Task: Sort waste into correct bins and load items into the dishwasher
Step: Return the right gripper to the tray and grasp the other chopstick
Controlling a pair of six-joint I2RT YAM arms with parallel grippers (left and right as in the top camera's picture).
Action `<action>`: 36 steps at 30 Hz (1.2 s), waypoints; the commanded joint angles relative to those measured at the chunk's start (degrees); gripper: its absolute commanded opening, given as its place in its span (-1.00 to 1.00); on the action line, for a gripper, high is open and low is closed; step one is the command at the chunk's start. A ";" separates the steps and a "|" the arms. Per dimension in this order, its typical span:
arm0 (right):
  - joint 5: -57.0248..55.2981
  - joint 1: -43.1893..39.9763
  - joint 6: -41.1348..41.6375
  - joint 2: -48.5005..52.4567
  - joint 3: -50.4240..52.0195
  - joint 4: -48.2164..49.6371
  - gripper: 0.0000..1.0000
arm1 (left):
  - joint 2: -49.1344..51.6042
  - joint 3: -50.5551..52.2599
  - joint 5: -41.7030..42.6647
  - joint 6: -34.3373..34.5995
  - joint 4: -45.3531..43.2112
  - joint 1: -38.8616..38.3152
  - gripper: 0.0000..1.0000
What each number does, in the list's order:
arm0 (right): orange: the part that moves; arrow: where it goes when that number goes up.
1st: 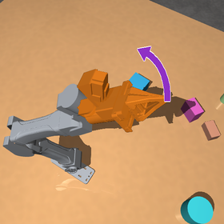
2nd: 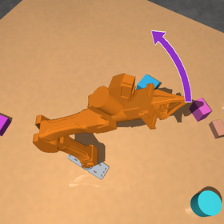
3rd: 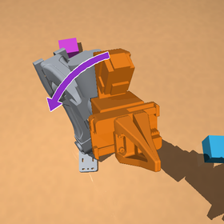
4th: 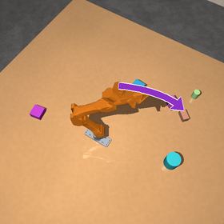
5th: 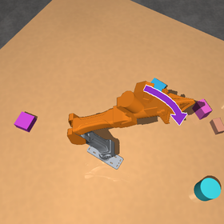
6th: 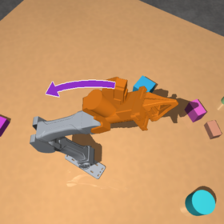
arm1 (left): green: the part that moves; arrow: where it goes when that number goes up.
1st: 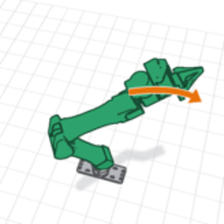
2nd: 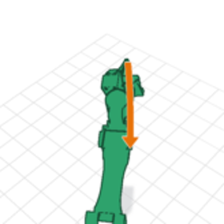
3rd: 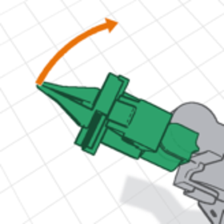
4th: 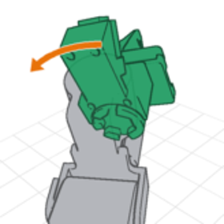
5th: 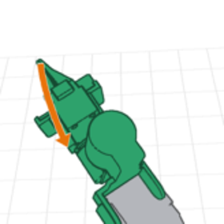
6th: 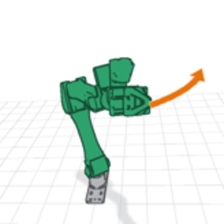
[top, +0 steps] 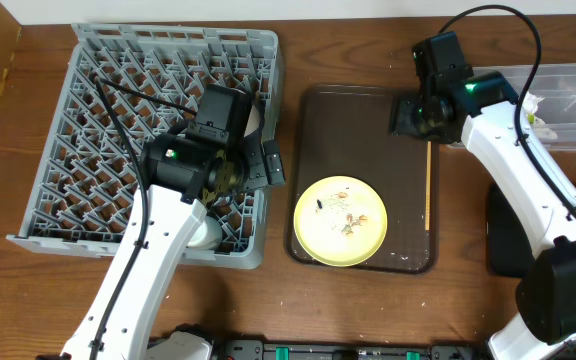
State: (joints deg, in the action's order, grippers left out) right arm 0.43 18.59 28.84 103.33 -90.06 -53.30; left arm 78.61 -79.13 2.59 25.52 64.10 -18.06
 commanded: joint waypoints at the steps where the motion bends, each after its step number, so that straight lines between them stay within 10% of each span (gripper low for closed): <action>1: -4.79 -0.42 -0.20 -0.66 0.00 0.11 0.39 | 0.00 -0.11 -0.70 0.09 0.15 -0.02 1.00; 16: -11.50 -1.33 2.12 1.60 16.06 9.51 -0.02 | 0.00 -0.09 -0.70 0.09 0.15 -0.02 1.00; 36: -8.98 -1.38 0.76 1.73 29.73 26.84 -0.06 | 0.00 -0.09 -0.70 0.09 0.15 -0.02 1.00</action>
State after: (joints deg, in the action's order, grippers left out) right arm -8.56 17.52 29.89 104.62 -62.11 -27.75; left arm 78.61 -79.13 2.59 25.54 64.10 -18.06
